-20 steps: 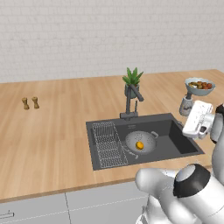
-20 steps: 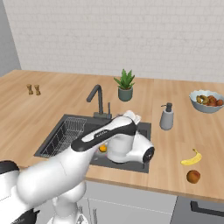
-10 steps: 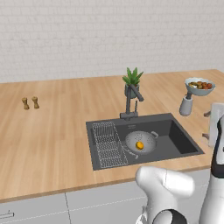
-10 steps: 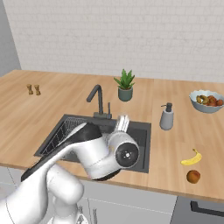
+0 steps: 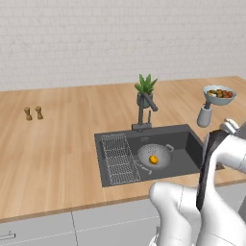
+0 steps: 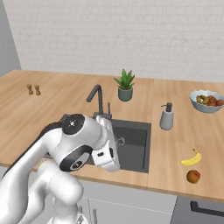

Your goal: Put the colander in the sink, put the banana, tangerine, peach in the colander, and turn on the sink faucet and pour water over the colander.

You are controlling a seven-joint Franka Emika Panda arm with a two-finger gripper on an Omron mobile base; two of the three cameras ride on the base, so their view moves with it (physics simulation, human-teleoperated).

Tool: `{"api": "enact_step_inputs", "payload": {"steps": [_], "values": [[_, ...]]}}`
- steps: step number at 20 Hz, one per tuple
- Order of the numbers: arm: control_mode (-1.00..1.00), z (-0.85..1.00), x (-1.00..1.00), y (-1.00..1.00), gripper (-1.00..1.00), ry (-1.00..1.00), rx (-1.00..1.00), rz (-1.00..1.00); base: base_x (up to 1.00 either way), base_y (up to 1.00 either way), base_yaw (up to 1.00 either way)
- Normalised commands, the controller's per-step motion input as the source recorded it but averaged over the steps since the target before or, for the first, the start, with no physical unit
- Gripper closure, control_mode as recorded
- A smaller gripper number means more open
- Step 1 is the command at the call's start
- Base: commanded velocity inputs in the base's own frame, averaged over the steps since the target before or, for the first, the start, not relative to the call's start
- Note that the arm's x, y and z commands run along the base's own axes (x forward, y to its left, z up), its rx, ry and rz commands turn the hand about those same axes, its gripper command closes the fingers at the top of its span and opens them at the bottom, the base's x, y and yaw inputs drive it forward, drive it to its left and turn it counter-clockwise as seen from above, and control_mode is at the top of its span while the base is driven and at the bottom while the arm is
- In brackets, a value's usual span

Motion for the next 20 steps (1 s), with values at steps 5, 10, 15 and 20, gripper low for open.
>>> {"api": "enact_step_inputs", "payload": {"steps": [5,10,15,20], "values": [[-1.0,-0.01,0.01,-0.42,-1.0,0.53,-0.59,0.01,0.0,0.0,0.0],[-1.0,-0.22,0.0,-0.99,-1.0,0.23,-0.07,0.04,0.0,0.0,0.0],[-1.0,-0.04,0.0,-1.0,-1.0,0.08,0.26,0.23,0.0,0.0,0.0],[-1.0,0.0,0.06,-0.91,-1.0,0.16,0.24,0.28,0.0,0.0,0.0]]}}
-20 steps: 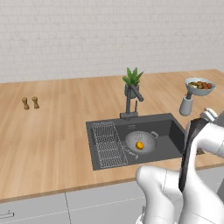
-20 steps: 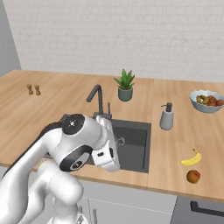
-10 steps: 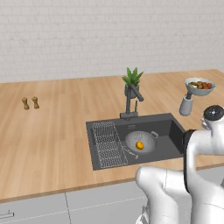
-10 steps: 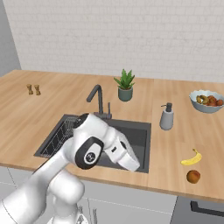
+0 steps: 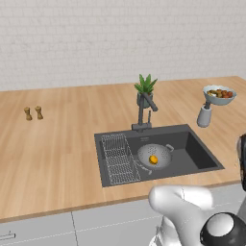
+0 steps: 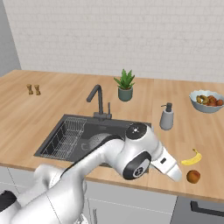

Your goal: Put the colander in the sink, put the banana, tangerine, peach in the colander, and turn on the sink faucet and pour water over the colander.

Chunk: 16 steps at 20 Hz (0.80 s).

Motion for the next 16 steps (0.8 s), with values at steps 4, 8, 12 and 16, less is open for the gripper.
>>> {"api": "enact_step_inputs", "payload": {"steps": [4,8,12,16], "values": [[-1.0,0.0,0.25,-0.54,-1.0,0.28,0.11,0.16,0.0,0.0,0.0],[-1.0,-0.12,0.31,-0.38,-1.0,0.18,0.07,0.12,0.0,0.0,0.0],[-1.0,-0.35,0.3,-0.17,-1.0,0.01,0.04,0.08,0.0,0.0,0.0],[-1.0,-0.46,0.27,-0.16,-1.0,0.02,0.01,0.07,0.0,0.0,0.0]]}}
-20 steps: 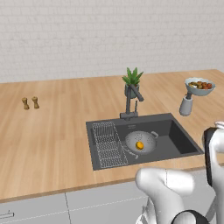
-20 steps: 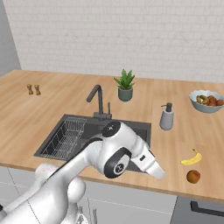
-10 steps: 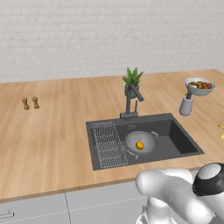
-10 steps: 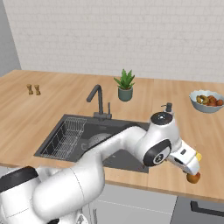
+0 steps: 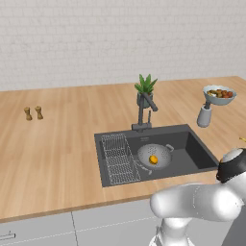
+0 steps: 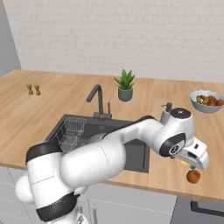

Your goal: Put the colander in the sink, put the banana, tangerine, peach in the colander, and turn on the sink faucet and pour water over the colander.

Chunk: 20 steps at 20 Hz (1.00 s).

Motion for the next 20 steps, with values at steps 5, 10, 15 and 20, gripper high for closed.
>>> {"api": "enact_step_inputs", "payload": {"steps": [5,10,15,20], "values": [[-1.0,-0.46,0.17,-0.15,-1.0,0.08,0.0,0.03,0.0,0.0,0.0],[-1.0,-0.47,0.12,-0.19,-1.0,0.05,0.0,0.03,0.0,0.0,0.0],[-1.0,-0.44,0.16,-0.22,-1.0,0.0,0.0,0.04,0.0,0.0,0.0],[-1.0,-0.31,0.2,-0.28,-1.0,0.0,0.0,0.03,0.0,0.0,0.0]]}}
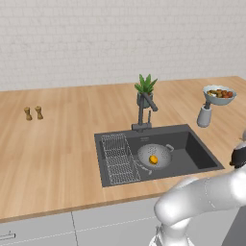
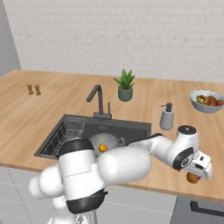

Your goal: Put the colander in the sink, put the banana, tangerine, peach in the colander, and turn on the sink faucet and pour water over the colander.

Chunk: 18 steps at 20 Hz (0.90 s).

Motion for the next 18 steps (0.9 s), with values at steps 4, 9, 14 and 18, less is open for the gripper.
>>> {"api": "enact_step_inputs", "payload": {"steps": [4,9,14,18], "values": [[-1.0,-0.22,0.18,-0.25,-1.0,0.0,0.0,0.02,0.0,0.0,0.0],[-1.0,-0.25,0.13,-0.13,-1.0,0.0,0.0,0.0,0.0,0.0,0.0],[-1.0,-0.32,0.07,-0.08,-1.0,0.0,0.0,0.0,0.0,0.0,0.0],[-1.0,-0.33,0.06,-0.03,-1.0,0.0,0.0,0.0,0.0,0.0,0.0]]}}
